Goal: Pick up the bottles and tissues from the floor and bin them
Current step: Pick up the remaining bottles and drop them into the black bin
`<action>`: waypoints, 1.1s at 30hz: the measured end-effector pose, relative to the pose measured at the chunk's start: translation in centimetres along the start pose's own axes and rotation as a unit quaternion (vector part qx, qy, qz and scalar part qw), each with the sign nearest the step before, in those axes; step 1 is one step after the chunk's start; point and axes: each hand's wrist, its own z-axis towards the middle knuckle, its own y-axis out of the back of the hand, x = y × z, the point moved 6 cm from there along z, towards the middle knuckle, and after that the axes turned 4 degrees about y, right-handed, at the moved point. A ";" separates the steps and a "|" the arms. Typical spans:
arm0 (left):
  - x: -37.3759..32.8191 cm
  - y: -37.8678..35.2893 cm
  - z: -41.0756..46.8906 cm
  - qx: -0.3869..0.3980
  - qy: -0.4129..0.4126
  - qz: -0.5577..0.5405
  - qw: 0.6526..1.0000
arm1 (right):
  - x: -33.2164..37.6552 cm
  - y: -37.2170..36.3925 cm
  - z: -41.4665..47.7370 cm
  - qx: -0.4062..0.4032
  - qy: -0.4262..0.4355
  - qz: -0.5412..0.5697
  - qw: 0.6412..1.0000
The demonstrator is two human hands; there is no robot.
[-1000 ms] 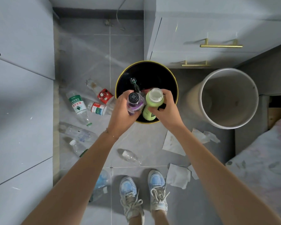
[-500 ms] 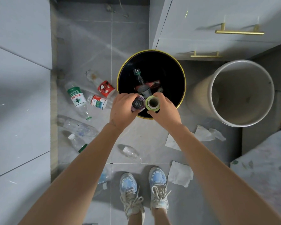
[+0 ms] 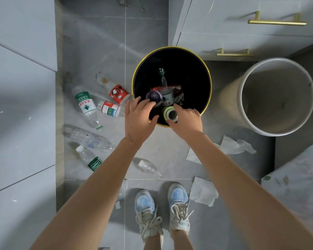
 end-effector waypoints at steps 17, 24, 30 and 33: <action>4.3 4.6 -7.7 -0.018 0.067 0.100 0.993 | 5.0 1.0 -4.1 -0.057 0.056 0.026 0.996; 5.9 6.0 -12.6 -0.038 0.102 0.118 0.987 | 8.1 -0.3 -9.4 -0.062 0.144 -0.039 0.987; 8.1 5.7 -17.3 -0.032 0.142 0.124 0.982 | 8.4 -3.7 -12.6 -0.039 0.186 -0.076 0.979; 10.1 4.4 -19.9 -0.020 0.157 0.143 0.977 | 8.1 -6.3 -13.4 -0.001 0.188 -0.086 0.978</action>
